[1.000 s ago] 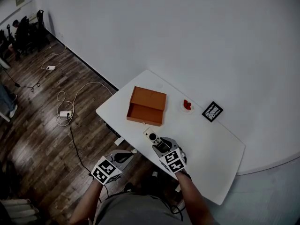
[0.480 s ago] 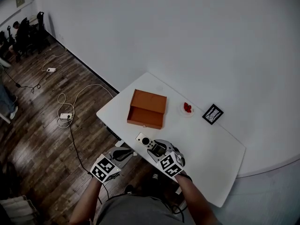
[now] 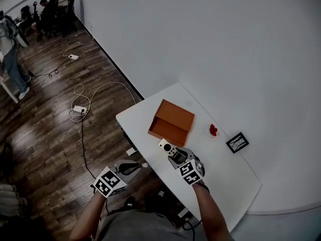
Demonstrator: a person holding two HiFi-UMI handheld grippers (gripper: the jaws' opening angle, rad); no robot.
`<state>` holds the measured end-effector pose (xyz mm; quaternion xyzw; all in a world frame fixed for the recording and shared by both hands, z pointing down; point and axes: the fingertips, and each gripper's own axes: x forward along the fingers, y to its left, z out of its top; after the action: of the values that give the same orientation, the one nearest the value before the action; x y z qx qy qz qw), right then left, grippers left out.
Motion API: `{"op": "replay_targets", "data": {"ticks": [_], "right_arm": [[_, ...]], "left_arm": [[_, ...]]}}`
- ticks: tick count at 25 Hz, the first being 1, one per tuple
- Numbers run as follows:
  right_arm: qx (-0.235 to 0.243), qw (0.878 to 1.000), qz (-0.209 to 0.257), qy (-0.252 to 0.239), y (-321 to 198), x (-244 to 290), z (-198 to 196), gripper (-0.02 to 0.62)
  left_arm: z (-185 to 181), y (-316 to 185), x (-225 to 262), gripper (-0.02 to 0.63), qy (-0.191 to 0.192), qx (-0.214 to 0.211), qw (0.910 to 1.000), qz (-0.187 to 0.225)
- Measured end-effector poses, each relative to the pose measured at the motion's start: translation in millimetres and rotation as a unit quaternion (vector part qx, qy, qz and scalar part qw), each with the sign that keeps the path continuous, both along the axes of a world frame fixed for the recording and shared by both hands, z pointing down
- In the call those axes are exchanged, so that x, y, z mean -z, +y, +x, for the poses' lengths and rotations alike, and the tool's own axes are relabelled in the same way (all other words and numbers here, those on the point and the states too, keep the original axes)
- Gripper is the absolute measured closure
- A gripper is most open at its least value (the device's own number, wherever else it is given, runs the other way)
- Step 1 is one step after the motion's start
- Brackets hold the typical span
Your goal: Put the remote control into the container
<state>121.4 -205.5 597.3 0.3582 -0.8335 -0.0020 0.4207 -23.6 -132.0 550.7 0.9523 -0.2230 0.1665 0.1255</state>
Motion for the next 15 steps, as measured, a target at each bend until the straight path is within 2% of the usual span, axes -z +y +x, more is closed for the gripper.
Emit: {"op": "replay_targets", "data": {"ticks": [8,12,15], "right_arm": [[0.051,0.996,-0.028,0.063,-58,-26,18,0.382],[0.080,0.992,-0.040,0.087,-78,-41,21,0.382],[0.086,0.991,-0.053,0.090,-90,-55,21,0.382]], "left_arm": [[-56,-2,-15,0.560,-0.004,0.109,0.9937,-0.027],[-71,1,-19,0.560,0.003,0.155,0.9872,-0.037],[-77,7,-23,0.560,0.010,0.177,0.9830,-0.047]]}}
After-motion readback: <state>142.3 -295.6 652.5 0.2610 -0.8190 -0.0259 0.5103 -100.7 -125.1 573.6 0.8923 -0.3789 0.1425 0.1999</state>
